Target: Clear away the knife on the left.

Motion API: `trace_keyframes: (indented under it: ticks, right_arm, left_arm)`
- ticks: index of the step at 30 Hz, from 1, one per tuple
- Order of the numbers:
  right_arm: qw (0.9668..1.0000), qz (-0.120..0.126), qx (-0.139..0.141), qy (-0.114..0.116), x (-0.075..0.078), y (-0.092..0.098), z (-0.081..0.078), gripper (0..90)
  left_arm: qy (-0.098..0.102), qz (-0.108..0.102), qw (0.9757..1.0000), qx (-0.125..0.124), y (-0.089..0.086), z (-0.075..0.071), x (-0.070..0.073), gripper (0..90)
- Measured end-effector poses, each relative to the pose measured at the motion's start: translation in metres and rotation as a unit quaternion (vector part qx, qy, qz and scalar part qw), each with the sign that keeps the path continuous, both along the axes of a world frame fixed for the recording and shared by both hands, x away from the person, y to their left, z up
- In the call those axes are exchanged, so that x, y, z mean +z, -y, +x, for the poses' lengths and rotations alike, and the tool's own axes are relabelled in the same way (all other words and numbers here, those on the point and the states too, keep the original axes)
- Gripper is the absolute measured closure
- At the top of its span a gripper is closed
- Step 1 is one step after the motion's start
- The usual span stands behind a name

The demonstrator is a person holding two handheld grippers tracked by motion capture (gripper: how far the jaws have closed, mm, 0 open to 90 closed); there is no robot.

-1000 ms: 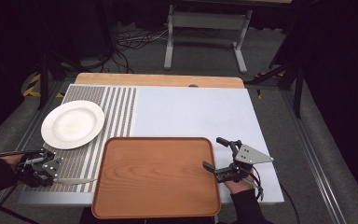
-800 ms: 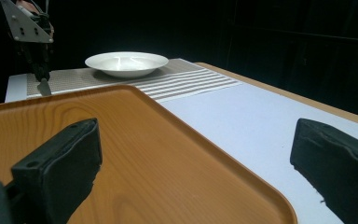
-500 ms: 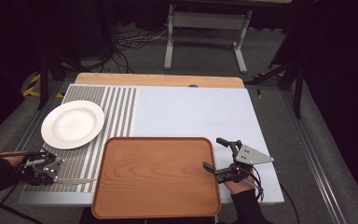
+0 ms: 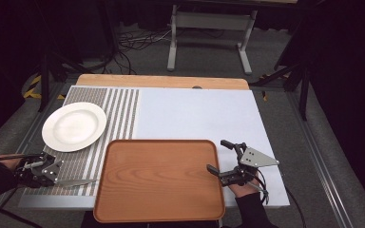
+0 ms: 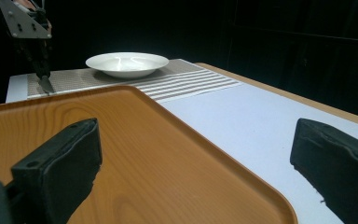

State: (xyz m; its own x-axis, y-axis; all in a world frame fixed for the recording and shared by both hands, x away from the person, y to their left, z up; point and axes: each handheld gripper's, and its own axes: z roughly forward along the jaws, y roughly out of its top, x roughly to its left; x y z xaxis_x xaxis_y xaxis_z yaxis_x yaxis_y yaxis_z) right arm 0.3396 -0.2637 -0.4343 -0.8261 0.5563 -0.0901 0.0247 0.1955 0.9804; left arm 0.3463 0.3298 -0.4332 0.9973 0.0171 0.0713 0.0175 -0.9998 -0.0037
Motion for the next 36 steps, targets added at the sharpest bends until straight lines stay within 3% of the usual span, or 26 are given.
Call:
trace_keyframes:
  ticks: [6,11,13,16,21,25,30,31,32,33,34,36]
  right_arm:
    - [1.0,0.0,0.0,-0.001,0.0,0.0,0.0,2.4]
    - [1.0,0.001,0.0,0.0,0.0,0.0,0.0,2.4]
    - [1.0,0.002,0.0,-0.001,0.0,0.0,0.0,2.4]
    - [1.0,0.001,0.0,-0.002,0.0,0.0,0.0,2.3]
    - [1.0,0.003,-0.001,-0.003,0.0,0.001,0.0,2.3]
    - [1.0,0.003,-0.001,-0.003,0.0,0.001,0.0,2.4]
    - [1.0,0.004,-0.003,-0.003,0.0,0.002,0.001,2.4]
    - [1.0,0.004,-0.003,-0.003,0.0,0.002,0.001,2.4]
    - [1.0,0.005,-0.003,-0.003,0.0,0.002,0.001,2.4]
    - [1.0,0.005,-0.003,-0.003,0.0,0.002,0.001,2.4]
    - [1.0,0.006,-0.003,-0.002,0.0,0.002,0.001,2.4]
    - [1.0,0.005,-0.002,-0.002,0.0,0.002,0.0,2.4]
  left_arm:
    - [0.007,-0.023,0.9992,0.031,-0.003,0.001,0.015,80.8]
    - [0.011,-0.051,0.9963,0.068,-0.005,0.002,0.028,80.7]
    - [0.01,-0.074,0.9937,0.083,-0.004,0.002,0.036,80.7]
    - [-0.001,-0.096,0.9887,0.116,0.0,0.003,0.042,80.7]
    - [-0.013,-0.117,0.9821,0.147,0.004,0.006,0.048,80.7]
    - [-0.03,-0.132,0.9741,0.181,0.006,0.009,0.053,80.7]
    - [-0.042,-0.14,0.9664,0.211,0.011,0.011,0.057,80.7]
    - [-0.042,-0.14,0.9664,0.211,0.011,0.011,0.057,80.7]
    - [-0.045,-0.149,0.9629,0.221,0.013,0.011,0.059,80.7]
    - [-0.045,-0.149,0.9629,0.221,0.013,0.011,0.059,80.7]
    - [-0.044,-0.157,0.9604,0.226,0.015,0.011,0.06,80.7]
    - [-0.048,-0.172,0.9524,0.247,0.017,0.011,0.063,80.7]
